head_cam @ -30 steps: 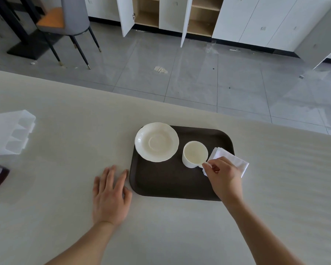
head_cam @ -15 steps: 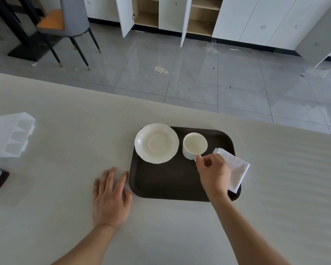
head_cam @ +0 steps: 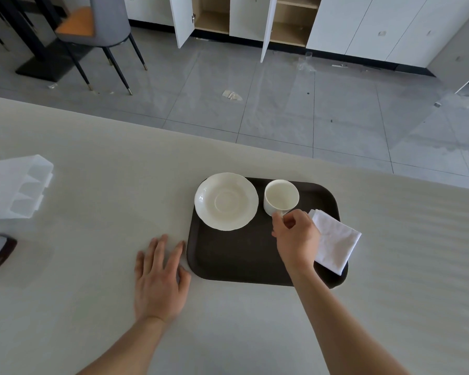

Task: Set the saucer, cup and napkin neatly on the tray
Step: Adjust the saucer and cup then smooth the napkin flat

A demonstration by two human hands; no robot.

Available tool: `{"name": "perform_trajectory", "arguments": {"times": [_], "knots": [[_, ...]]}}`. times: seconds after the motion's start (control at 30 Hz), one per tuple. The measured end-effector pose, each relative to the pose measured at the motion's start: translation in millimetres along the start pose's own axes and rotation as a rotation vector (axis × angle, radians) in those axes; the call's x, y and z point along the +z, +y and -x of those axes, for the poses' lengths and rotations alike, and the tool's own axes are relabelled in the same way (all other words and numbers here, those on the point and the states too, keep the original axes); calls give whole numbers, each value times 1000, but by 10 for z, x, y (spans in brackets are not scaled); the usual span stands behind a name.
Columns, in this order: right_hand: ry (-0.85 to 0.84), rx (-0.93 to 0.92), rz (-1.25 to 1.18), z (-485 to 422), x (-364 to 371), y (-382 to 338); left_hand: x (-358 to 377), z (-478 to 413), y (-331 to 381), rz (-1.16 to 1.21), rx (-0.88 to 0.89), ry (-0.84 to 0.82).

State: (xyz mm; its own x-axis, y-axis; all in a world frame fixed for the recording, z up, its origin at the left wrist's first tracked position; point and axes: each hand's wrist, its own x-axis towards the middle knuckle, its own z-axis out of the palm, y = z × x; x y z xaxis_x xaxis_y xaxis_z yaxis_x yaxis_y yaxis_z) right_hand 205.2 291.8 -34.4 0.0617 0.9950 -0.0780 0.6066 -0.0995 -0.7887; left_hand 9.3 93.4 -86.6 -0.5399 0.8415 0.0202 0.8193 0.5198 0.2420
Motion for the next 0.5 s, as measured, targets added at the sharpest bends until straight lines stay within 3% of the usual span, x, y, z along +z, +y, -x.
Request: {"name": "perform_trajectory", "arguments": {"times": [0.5], "knots": [[-3, -27, 2, 35, 6, -4, -26, -2, 11, 4, -13, -15]]}}
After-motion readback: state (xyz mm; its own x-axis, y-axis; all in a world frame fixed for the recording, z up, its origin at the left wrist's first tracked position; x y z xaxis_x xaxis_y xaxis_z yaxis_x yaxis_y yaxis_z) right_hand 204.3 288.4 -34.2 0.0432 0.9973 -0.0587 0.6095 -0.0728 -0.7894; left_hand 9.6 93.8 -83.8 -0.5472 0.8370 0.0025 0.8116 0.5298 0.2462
